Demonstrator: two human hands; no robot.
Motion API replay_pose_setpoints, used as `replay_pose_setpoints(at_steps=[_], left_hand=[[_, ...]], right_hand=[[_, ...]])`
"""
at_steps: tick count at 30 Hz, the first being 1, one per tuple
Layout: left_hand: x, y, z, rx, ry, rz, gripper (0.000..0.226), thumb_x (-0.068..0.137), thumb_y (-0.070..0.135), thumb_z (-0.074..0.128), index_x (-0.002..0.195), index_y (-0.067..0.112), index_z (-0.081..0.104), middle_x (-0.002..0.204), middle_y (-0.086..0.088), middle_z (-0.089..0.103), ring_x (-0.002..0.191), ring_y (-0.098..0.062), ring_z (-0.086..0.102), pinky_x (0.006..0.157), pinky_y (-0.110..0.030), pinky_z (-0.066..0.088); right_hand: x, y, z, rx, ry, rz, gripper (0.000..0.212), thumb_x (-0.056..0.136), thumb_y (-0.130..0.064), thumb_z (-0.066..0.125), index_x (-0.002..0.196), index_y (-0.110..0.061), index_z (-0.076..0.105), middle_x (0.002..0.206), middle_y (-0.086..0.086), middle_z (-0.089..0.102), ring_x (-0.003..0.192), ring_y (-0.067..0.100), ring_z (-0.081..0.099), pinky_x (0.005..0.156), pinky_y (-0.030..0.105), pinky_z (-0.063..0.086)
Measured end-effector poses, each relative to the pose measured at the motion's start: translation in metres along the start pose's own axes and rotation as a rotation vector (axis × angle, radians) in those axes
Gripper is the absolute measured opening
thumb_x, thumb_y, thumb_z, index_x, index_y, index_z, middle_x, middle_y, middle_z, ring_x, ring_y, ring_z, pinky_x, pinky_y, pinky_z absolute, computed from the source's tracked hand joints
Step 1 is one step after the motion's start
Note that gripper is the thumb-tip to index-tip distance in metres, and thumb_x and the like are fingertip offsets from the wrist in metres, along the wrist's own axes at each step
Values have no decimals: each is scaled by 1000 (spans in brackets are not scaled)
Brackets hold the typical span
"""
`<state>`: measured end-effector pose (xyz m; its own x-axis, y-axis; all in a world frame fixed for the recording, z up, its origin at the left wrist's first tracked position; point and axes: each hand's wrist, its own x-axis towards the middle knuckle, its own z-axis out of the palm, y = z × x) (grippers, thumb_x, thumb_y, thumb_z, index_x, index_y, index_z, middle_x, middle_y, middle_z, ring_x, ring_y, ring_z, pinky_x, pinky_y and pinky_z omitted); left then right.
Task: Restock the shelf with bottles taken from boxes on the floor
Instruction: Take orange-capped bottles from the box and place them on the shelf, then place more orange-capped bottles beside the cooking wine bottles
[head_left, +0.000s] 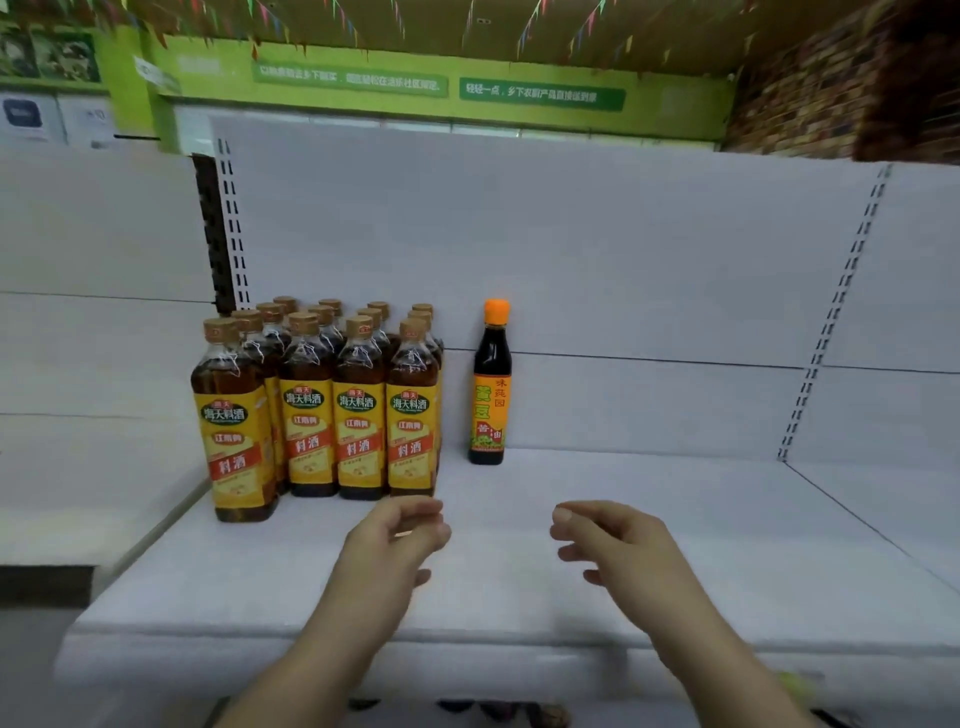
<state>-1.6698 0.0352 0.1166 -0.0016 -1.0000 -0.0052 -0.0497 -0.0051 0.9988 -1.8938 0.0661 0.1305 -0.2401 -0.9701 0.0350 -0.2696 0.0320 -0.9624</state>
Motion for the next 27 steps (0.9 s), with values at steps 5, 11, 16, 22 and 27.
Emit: replay_pose_setpoints(at_steps=[5,11,16,22,27], left_hand=[[-34,-17,-37,-65,-41,-4,18,93,10,70,107,21,72,108,2,72,105,-16,68,88,-40,58],[-72,-49,-72,-79,-138,-31,21,91,5,70,104,21,71,105,-2,72,98,-19,67,80,-37,53],[-101,-61,-70,-94,-245,-42,21,91,1,70,103,19,68,102,-2,70,94,-17,66,77,-32,50],[-129,-71,-39,-69,-399,1,18,91,3,71,104,15,67,102,-5,71,93,-17,67,71,-26,51],[-153,-89,7,-35,-539,-17,17,92,14,73,104,24,67,110,-5,69,105,-22,66,86,-38,52]], right_hand=[[-59,-2,26,41,92,55,12,94,-34,71,101,-25,76,92,-9,79,85,9,75,90,42,58],[-130,8,56,10,185,120,14,94,-37,71,103,-27,75,92,-12,79,85,9,75,91,46,59],[-177,14,56,-3,244,169,18,95,-38,70,107,-25,75,95,-10,79,89,12,76,93,49,58],[-227,21,29,-27,356,232,16,94,-41,70,103,-29,73,101,-7,78,93,13,75,93,47,58],[-267,34,-11,-90,454,285,23,94,-46,69,109,-29,72,104,-9,77,94,9,74,90,41,58]])
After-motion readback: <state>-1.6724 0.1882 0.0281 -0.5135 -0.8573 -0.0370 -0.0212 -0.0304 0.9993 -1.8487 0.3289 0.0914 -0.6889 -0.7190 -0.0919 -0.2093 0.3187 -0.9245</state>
